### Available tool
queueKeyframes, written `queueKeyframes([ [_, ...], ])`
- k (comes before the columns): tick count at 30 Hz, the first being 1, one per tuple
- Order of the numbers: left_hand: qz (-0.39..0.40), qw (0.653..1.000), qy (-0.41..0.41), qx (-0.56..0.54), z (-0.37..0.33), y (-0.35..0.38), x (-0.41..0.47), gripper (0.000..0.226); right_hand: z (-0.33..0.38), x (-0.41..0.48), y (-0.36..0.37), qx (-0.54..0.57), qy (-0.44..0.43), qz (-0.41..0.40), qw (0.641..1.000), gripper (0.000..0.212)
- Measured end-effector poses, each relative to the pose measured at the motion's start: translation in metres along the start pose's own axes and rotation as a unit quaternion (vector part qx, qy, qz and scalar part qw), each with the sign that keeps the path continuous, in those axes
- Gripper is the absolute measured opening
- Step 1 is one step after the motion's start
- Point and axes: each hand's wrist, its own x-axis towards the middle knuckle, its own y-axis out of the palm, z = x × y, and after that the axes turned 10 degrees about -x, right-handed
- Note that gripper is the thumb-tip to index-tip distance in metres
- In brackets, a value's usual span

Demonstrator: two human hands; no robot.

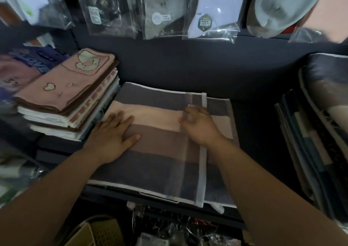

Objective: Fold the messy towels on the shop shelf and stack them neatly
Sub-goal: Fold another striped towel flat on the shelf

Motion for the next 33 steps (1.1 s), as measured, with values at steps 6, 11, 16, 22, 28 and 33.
queueKeyframes([
  [6, -0.212, 0.968, 0.129, -0.029, -0.021, -0.001, -0.014, 0.055, -0.023, 0.006, -0.018, 0.238, 0.118, -0.100, 0.959, 0.031],
  [11, -0.098, 0.936, 0.269, -0.205, -0.103, 0.012, -0.065, 0.030, -0.044, 0.005, -0.025, 0.364, 0.138, -0.044, 0.920, 0.020],
  [16, -0.024, 0.926, 0.368, -0.083, -0.129, 0.047, -0.079, 0.072, -0.049, -0.002, -0.030, 0.371, 0.120, 0.016, 0.921, 0.020],
  [22, -0.034, 0.932, 0.359, -0.049, -0.125, 0.058, -0.086, 0.059, -0.047, -0.003, -0.032, 0.375, 0.103, 0.055, 0.920, 0.029],
  [28, -0.061, 0.911, 0.336, -0.231, -0.116, 0.052, -0.088, 0.006, -0.039, -0.004, -0.024, 0.270, 0.049, 0.068, 0.959, 0.046],
  [33, -0.136, 0.892, 0.291, -0.319, -0.114, 0.026, -0.092, 0.023, -0.019, -0.003, -0.035, 0.269, 0.007, 0.054, 0.962, 0.039],
])
